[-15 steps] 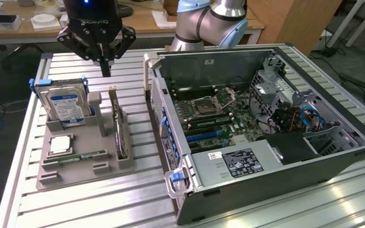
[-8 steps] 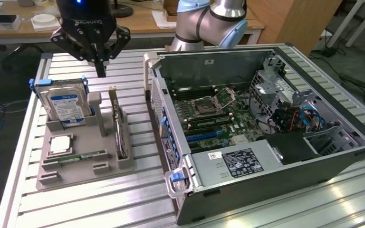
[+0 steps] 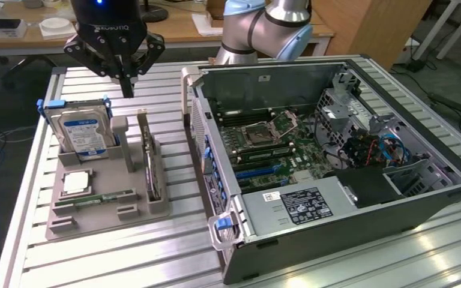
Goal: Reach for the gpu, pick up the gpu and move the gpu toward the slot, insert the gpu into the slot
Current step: 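Pick up the gpu and move the gpu toward the slot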
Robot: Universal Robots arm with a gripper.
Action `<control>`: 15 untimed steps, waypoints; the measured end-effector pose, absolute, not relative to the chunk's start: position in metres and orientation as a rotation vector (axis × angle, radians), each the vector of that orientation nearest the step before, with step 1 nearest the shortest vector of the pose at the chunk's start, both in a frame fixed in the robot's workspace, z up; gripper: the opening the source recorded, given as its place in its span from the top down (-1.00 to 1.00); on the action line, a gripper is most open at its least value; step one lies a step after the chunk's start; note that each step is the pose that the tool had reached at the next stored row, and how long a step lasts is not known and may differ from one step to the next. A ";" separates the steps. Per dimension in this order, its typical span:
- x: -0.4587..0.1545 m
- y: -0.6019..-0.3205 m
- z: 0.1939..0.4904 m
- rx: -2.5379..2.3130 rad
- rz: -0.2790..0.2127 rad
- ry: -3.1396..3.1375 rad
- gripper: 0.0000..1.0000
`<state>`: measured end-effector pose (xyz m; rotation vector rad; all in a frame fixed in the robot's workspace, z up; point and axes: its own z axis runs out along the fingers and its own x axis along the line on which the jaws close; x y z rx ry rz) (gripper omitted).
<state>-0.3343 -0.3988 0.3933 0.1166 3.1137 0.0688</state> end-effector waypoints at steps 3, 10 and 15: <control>-0.334 -0.399 0.393 0.117 0.069 3.114 0.80; -0.334 -0.399 0.393 0.117 0.069 3.114 0.30; -0.334 -0.399 0.393 0.117 0.069 3.114 -0.05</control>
